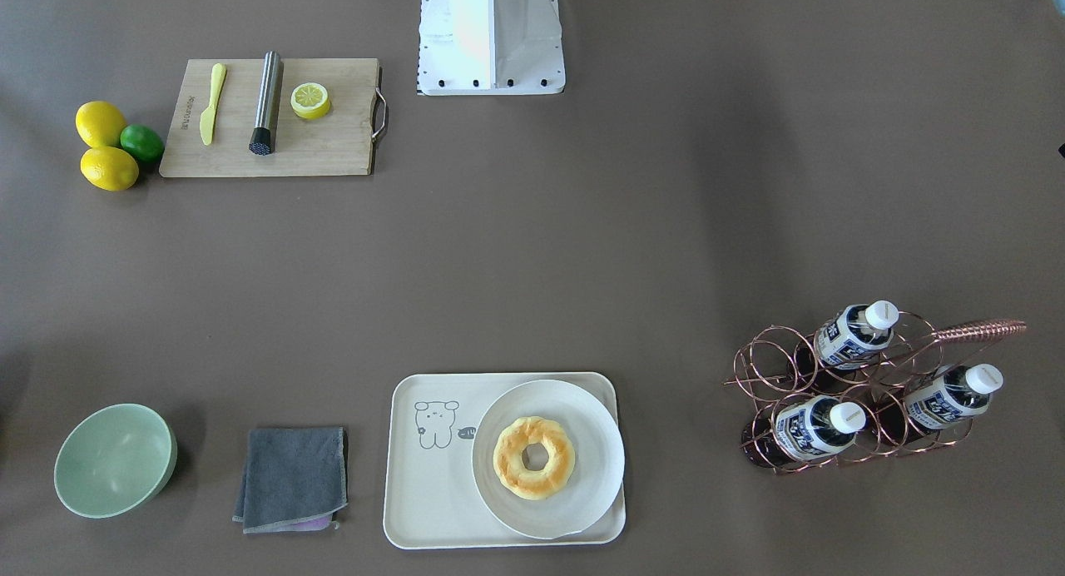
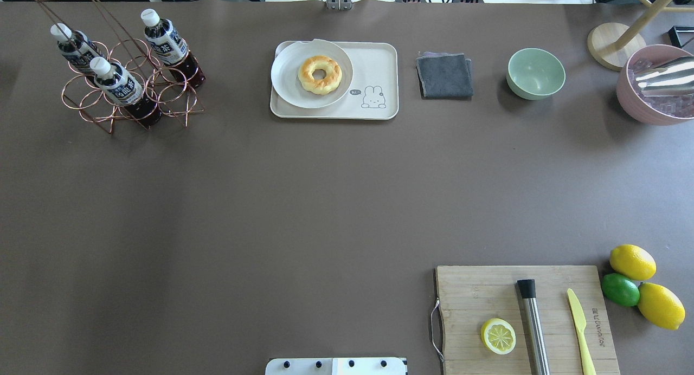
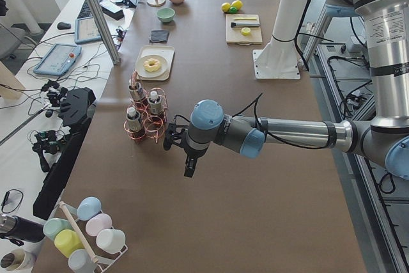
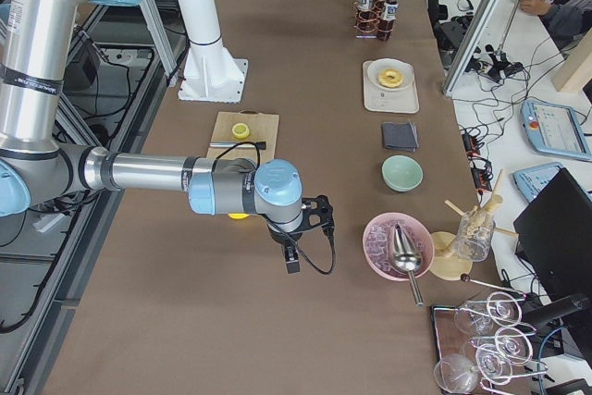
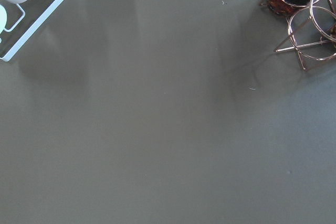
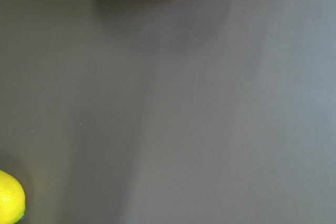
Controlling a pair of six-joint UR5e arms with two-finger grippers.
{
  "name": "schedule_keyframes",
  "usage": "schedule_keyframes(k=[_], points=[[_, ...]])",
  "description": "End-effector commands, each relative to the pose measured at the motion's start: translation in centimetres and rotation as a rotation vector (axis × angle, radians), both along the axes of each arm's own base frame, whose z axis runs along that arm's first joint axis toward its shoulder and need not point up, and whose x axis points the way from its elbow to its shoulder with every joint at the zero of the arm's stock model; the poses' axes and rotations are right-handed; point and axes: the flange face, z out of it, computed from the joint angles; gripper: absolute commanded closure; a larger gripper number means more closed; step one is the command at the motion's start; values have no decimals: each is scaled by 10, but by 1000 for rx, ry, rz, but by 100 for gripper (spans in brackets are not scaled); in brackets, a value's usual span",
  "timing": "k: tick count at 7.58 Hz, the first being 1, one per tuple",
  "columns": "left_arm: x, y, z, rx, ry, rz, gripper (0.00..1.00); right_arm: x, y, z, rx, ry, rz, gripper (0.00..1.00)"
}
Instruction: Place tea on tray
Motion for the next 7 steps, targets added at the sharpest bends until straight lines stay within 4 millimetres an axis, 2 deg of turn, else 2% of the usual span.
schedule_keyframes(k=[1, 6, 7], points=[[-1, 0, -1, 2, -2, -4, 3, 0, 3, 2, -7, 0, 0, 0], [3, 2, 2, -21, 44, 15, 3, 0, 3, 3, -11, 1, 2, 0], [3, 2, 8, -29, 36, 15, 3, 0, 4, 3, -8, 0, 3, 0]])
